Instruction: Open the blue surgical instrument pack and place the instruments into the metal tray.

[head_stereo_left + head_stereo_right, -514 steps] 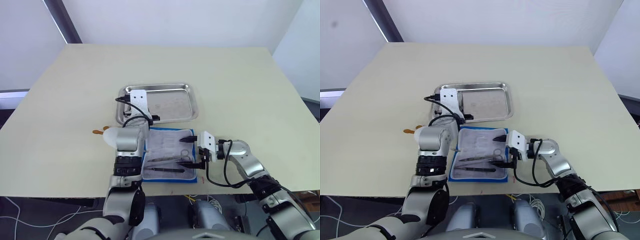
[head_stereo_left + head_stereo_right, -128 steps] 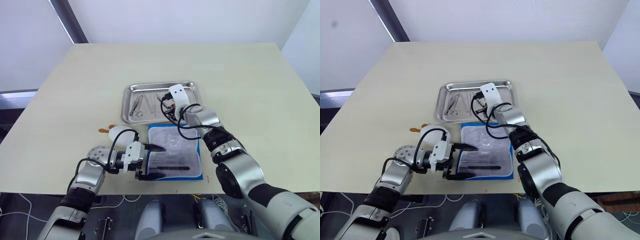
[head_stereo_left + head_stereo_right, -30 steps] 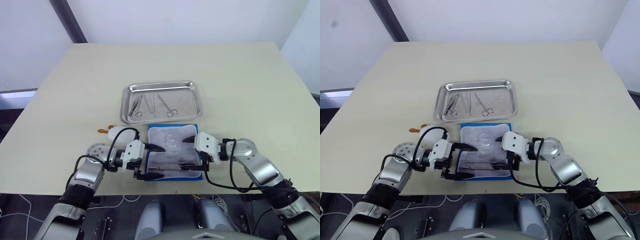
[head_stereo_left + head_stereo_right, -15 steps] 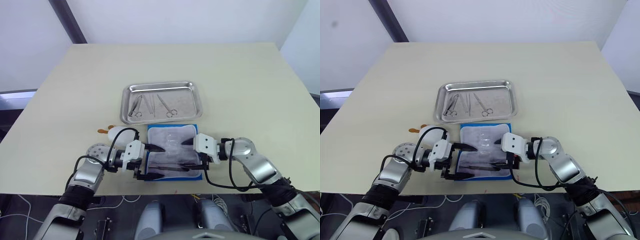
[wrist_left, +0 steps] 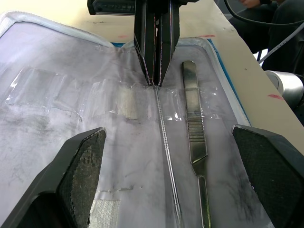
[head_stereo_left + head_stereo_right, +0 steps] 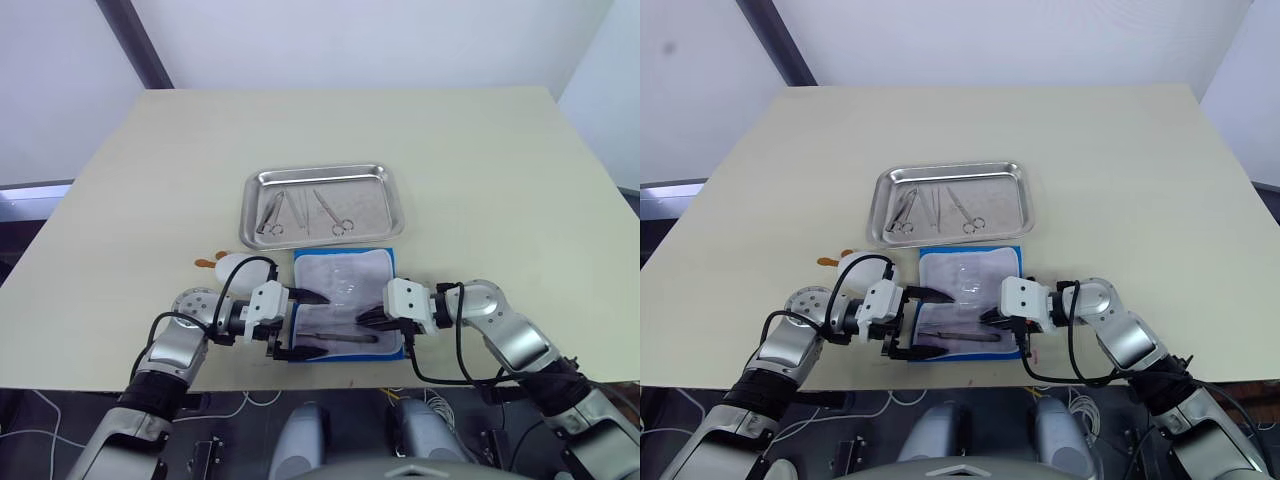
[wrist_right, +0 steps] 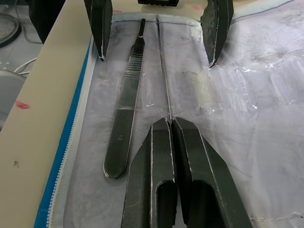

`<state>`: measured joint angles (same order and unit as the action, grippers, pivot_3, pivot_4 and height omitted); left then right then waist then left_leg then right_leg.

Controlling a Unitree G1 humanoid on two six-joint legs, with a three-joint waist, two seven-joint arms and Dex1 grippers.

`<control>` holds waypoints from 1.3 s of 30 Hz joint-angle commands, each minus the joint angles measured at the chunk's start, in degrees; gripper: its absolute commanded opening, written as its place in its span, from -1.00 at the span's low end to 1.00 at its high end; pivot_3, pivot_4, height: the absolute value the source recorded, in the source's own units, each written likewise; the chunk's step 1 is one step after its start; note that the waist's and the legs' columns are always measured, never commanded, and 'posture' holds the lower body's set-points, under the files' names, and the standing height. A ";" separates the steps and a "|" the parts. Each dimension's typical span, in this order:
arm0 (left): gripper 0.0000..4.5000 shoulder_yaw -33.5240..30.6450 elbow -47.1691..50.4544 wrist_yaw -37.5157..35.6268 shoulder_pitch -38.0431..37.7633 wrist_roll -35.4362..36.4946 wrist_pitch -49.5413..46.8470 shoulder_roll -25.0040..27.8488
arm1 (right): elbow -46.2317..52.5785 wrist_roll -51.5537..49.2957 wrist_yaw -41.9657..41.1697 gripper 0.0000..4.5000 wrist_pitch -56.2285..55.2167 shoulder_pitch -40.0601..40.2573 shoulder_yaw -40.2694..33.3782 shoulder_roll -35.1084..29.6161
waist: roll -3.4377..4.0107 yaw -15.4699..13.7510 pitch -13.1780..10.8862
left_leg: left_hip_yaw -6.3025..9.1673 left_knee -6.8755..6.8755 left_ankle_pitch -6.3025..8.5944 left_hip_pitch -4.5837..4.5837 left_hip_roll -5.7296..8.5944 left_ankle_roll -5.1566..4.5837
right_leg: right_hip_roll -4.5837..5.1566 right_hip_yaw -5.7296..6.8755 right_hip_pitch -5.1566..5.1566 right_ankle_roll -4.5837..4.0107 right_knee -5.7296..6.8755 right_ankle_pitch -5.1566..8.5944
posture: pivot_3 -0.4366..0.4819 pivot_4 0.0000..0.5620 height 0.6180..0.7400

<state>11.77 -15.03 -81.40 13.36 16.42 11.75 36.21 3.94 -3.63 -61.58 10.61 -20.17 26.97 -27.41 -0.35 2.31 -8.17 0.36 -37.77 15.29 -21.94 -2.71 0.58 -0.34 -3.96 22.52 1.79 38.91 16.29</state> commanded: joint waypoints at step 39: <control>1.00 2.30 -5.56 -0.74 -0.95 -3.57 -0.13 0.03 | 13.62 -0.68 -6.75 -0.98 4.55 -3.97 -5.72 -14.16 | 0.02 -0.09 -0.05 | 0.00 0.01 0.00 -0.04 0.00 0.00 | 0.01 0.00 0.02 0.00 -0.02 0.01 | -0.05 -0.47 1.00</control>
<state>11.87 -17.14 -82.35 14.35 16.42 14.05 35.67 15.20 -3.11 -68.05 15.92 -24.02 23.71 -40.66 -0.33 2.23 -8.22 0.36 -37.76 15.29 -21.98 -2.71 0.58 -0.33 -3.96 22.55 1.79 38.89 16.30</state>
